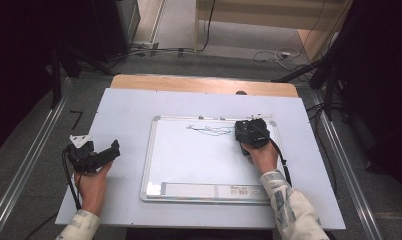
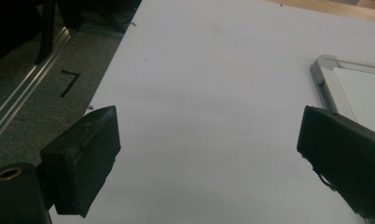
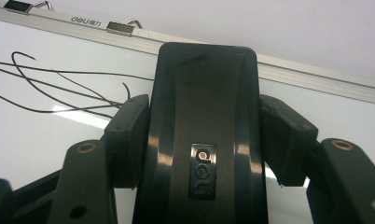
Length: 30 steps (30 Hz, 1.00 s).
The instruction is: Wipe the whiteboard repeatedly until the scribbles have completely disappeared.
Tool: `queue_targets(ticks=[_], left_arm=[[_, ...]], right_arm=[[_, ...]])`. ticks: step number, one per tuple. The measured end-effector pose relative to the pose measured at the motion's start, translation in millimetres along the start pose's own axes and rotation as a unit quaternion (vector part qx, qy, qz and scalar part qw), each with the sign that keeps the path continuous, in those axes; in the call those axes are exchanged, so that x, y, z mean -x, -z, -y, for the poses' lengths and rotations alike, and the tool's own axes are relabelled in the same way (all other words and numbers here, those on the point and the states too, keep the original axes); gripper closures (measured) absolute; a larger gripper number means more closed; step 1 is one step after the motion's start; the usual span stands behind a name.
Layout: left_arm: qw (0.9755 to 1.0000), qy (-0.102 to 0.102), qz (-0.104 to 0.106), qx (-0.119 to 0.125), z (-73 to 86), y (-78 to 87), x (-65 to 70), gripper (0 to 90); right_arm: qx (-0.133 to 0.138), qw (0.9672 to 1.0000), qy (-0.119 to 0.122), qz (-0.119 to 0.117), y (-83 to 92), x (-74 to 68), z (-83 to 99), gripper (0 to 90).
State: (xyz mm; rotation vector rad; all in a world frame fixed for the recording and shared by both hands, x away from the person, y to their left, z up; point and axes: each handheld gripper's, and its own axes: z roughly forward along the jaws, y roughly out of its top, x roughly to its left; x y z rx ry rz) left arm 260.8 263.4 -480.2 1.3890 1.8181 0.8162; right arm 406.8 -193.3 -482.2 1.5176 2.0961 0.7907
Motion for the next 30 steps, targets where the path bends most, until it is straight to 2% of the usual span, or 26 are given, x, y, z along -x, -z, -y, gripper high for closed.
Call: queue_targets(ticks=[9,14,19,22,24,26,30], left_arm=[[1.0,0.002,-0.001,0.0,0.2,1.1,-2.4,6.4],[1.0,0.003,-0.002,0.0,0.2,0.6,-1.4,6.4],[1.0,0.001,0.0,0.001,-0.1,0.1,0.1,6.4],[1.0,0.001,-0.001,0.0,0.1,-0.2,-0.3,6.4],[1.0,0.002,-0.001,0.0,0.3,0.0,-1.1,6.4],[1.0,0.002,-0.002,-0.001,0.2,0.6,-2.1,6.4],[1.0,0.005,-0.001,0.001,0.2,1.0,-3.3,6.4]], right_arm=[[-0.004,0.9998,-0.015,0.013,2.2,16.3,1.3,36.8],[-0.003,0.9998,-0.014,0.014,1.9,11.6,1.5,36.7],[0.0,1.0,0.007,0.002,0.2,-5.7,0.6,36.7],[0.001,0.9999,0.013,-0.001,-0.3,-9.6,0.2,36.7],[-0.002,1.0,0.006,-0.007,-0.2,-7.0,-0.3,36.7],[-0.002,1.0,0.006,-0.002,-0.2,-4.0,-0.5,36.7],[-0.005,0.9998,-0.014,0.01,0.7,13.3,-0.2,36.7]])
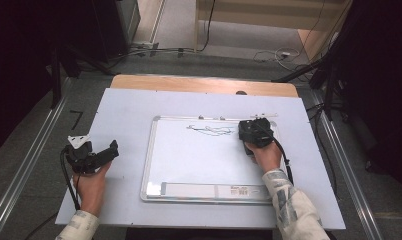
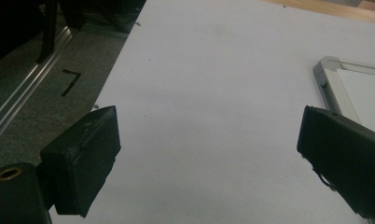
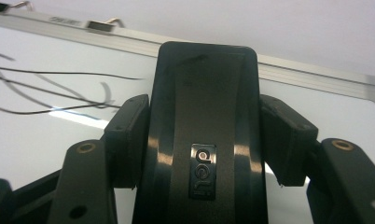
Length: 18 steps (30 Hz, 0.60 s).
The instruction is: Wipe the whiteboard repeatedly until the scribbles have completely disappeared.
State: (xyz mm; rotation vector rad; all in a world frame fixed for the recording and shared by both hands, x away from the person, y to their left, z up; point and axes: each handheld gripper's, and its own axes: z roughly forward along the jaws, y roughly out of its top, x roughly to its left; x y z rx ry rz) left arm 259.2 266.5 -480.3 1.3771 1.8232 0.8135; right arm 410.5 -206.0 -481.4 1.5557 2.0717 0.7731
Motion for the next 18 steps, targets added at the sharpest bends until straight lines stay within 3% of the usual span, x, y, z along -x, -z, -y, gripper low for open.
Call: queue_targets(ticks=[6,11,18], left_arm=[[1.0,-0.002,0.001,0.0,-0.3,-0.3,0.5,6.4],[1.0,-0.003,0.0,-0.001,-0.2,-0.6,1.5,6.4],[1.0,-0.003,-0.003,-0.001,0.0,-0.7,1.6,6.4]], right_arm=[[-0.004,0.9998,-0.017,0.008,2.9,15.5,2.7,36.6],[-0.002,0.9999,-0.012,0.011,2.2,9.9,2.3,36.6],[-0.001,0.9999,0.01,-0.005,-2.6,-15.8,-2.5,36.5]])
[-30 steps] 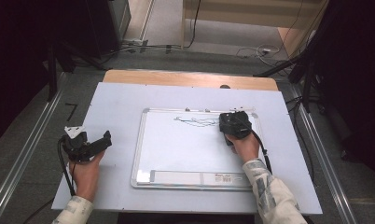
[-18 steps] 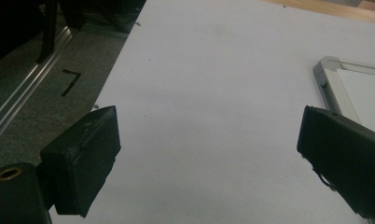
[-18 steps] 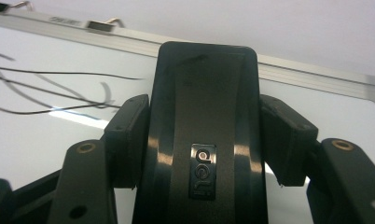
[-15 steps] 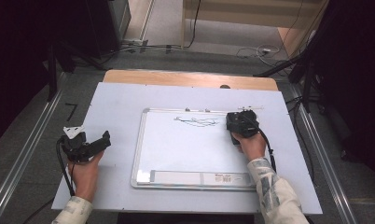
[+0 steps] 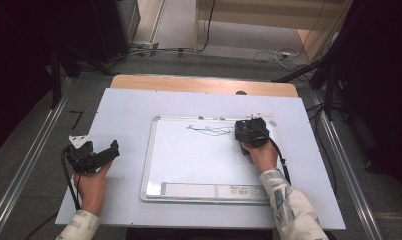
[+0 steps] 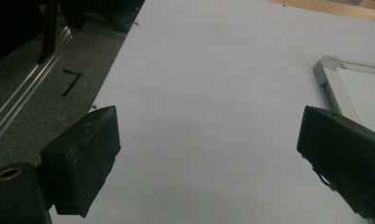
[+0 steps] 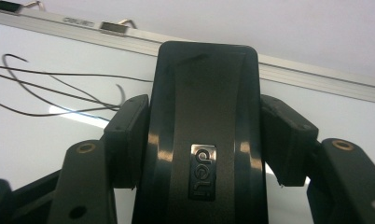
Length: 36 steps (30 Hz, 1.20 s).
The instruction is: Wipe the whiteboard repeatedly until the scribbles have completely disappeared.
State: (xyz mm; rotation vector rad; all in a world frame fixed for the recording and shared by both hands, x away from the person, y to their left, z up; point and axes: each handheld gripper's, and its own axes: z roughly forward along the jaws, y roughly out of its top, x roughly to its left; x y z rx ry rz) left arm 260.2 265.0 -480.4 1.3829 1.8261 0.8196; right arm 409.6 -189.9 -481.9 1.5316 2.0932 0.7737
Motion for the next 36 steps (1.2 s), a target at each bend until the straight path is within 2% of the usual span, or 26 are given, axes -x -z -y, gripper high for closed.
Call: queue_targets(ticks=[7,13,18,27,30,36], left_arm=[[1.0,0.0,0.0,0.0,-0.1,-0.1,-0.4,6.4],[1.0,0.001,0.0,0.001,-0.1,-0.3,-0.5,6.4],[1.0,0.003,0.001,0.001,-0.1,0.1,-1.5,6.4],[1.0,0.002,0.002,0.002,0.0,0.3,-1.4,6.4],[1.0,0.002,0.002,0.002,-0.2,0.3,-1.2,6.4],[1.0,0.001,0.001,0.001,-0.6,-0.1,-0.3,6.4]], right_arm=[[-0.001,0.9998,0.015,-0.011,-3.5,-19.9,-4.4,36.6],[0.0,0.9996,0.022,-0.018,-5.1,-30.0,-6.1,36.5],[-0.002,0.9996,0.018,-0.02,-5.1,-25.4,-6.4,36.5],[-0.006,1.0,-0.005,-0.005,1.6,3.7,0.5,36.5],[-0.006,1.0,-0.005,0.001,1.0,0.6,0.1,36.5],[-0.005,0.9999,0.007,-0.007,-2.1,-12.6,-3.4,36.6]])
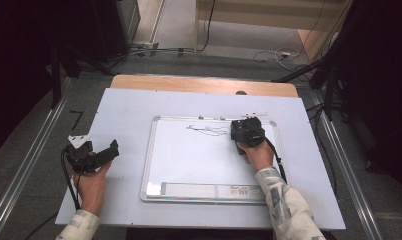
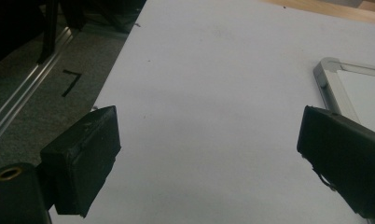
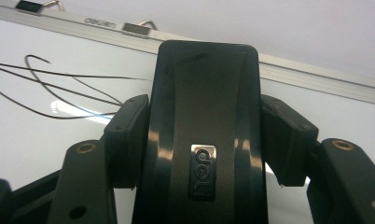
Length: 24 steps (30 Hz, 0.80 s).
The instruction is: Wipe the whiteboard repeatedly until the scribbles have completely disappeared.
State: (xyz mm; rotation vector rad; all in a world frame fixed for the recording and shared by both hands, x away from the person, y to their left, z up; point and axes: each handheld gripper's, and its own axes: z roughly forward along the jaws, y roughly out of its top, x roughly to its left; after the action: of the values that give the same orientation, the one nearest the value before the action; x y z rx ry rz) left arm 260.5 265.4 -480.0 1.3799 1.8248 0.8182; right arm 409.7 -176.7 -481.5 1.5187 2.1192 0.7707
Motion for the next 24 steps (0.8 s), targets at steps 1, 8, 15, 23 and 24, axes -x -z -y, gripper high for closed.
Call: queue_targets(ticks=[1,8,15,23,24], left_arm=[[1.0,0.0,0.0,0.001,0.0,-0.1,0.1,6.4],[1.0,0.002,0.001,0.003,-0.3,0.8,-0.4,6.4],[1.0,0.003,0.003,0.004,-0.4,1.0,-1.2,6.5],[1.0,0.002,0.003,0.004,-0.6,1.6,-1.3,6.4],[1.0,0.001,0.003,0.003,-0.6,1.7,-1.6,6.4]], right_arm=[[0.0,1.0,0.005,-0.001,-0.8,-3.3,-1.0,36.6],[0.001,0.9997,0.022,-0.013,-6.7,-29.3,-8.0,36.6],[0.002,0.9993,0.028,-0.024,-11.2,-48.4,-12.9,36.6],[0.002,0.9986,0.039,-0.037,-15.2,-69.0,-17.4,36.5],[0.003,0.9984,0.041,-0.038,-15.6,-70.1,-17.7,36.5]])
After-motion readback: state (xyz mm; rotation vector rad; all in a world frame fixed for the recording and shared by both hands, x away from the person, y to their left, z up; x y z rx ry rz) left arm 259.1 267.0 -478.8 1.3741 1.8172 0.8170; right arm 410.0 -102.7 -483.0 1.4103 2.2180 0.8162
